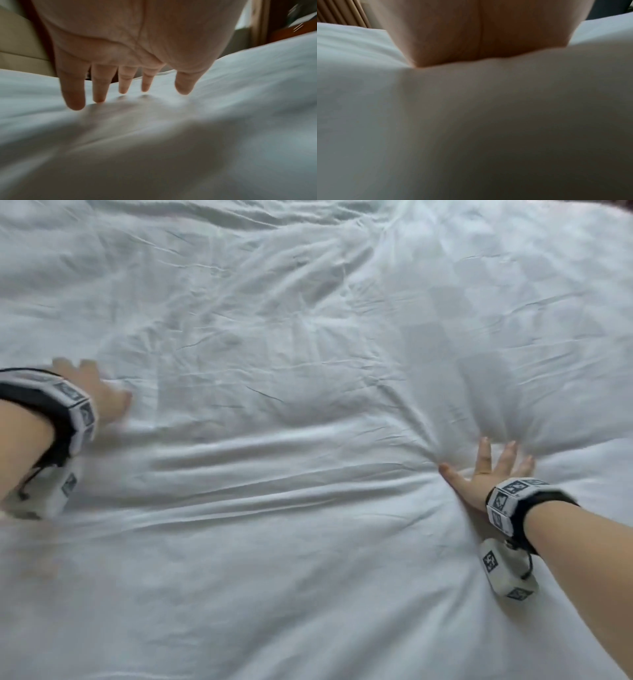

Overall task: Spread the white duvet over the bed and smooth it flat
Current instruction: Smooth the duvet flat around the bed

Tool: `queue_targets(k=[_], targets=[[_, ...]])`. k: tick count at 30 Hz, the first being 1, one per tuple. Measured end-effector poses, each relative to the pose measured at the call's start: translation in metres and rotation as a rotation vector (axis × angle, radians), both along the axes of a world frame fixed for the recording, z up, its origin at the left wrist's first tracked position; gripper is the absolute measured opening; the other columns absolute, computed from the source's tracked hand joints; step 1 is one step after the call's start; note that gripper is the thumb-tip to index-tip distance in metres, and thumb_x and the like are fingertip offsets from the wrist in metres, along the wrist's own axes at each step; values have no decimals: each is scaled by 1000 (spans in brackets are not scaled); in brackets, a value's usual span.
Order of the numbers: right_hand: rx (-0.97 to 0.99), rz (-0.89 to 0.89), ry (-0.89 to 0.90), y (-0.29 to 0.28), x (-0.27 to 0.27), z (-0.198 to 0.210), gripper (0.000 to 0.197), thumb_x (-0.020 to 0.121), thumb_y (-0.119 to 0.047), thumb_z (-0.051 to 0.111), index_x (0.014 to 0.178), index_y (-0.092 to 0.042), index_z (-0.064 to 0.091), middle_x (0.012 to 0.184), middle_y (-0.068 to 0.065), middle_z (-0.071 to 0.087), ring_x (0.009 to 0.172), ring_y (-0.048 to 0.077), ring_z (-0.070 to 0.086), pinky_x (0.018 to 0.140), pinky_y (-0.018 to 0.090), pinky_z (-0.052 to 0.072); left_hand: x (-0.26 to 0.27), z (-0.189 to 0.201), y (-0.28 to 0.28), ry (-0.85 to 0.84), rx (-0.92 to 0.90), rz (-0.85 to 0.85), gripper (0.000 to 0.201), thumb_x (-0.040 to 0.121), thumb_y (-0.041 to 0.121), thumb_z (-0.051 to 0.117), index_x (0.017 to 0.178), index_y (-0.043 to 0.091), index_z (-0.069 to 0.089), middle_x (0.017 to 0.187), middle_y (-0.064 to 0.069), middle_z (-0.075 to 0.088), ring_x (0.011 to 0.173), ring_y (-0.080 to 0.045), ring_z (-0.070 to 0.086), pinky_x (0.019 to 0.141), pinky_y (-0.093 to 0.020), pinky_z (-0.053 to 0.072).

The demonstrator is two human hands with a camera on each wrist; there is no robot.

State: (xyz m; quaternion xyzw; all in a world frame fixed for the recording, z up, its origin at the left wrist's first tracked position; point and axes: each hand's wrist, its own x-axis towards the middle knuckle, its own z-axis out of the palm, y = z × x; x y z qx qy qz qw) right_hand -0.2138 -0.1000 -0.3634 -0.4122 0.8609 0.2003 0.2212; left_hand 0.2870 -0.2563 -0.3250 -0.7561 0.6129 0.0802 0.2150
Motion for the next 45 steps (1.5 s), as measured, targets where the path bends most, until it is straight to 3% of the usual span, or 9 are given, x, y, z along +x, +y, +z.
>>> queue_targets(k=[5,10,15,20,26,31,37,40,45], targets=[[-42,-7,-89,-3,-11,-15,105,65,-92,13,140,-35,-33,149,6,-41,139,38,-31,110,65,-7,-221,3,7,196,-24,-304,75,87,62,44,136,6,40,139,-23,44,126,-41,44,103,-45,37],[-60,-17,-131,-4,-14,-19,102,68,-90,15,142,-35,-30,150,6,-40,138,35,-33,109,64,-9,-365,-6,46,336,177,-699,71,88,65,36,149,34,15,161,4,0,148,-29,-1,117,-56,7],[-48,-19,-193,-7,-21,-23,104,68,-91,16,141,-34,-31,147,6,-44,136,35,-38,107,63,-14,-301,-25,-8,194,169,-383,108,66,89,35,150,36,-8,158,10,-20,146,-31,-19,118,-53,-7],[-30,-23,-220,-11,-25,-23,107,67,-91,18,139,-33,-34,145,7,-47,134,34,-41,107,61,-15,-171,-34,-25,330,51,173,170,6,97,48,151,20,5,159,-13,2,146,-38,4,120,-50,7],[-17,-38,-190,-17,-24,-20,112,64,-93,22,139,-32,-36,145,7,-47,135,33,-39,110,62,-12,-183,-33,21,300,238,346,168,25,84,71,147,20,-25,150,-9,-39,143,-31,-26,119,-43,-11],[62,-31,-179,-25,-30,2,118,65,-90,32,137,-30,-39,144,11,-47,136,36,-37,111,60,-9,-173,-46,15,233,263,289,164,23,100,45,143,20,-32,148,-13,-41,138,-48,-26,115,-56,-13],[68,-70,-65,-130,-40,46,148,33,-96,33,145,-21,-29,153,23,-26,143,42,-14,115,57,1,-164,-52,5,283,300,306,176,0,102,29,139,18,-37,145,-13,-45,135,-49,-32,112,-66,-1],[13,-16,-129,-201,7,49,158,28,-98,42,146,-18,-27,154,20,-26,144,42,-10,115,57,2,-163,-49,1,281,356,306,172,6,100,35,135,17,-42,144,-13,-47,134,-48,-33,109,-71,1],[-46,523,-349,-284,190,30,133,56,-88,53,147,-27,-23,153,13,-32,140,42,-25,114,61,-3,-169,-35,-6,316,404,357,164,13,98,42,125,17,-48,140,-11,-53,133,-45,-37,103,-75,1]])
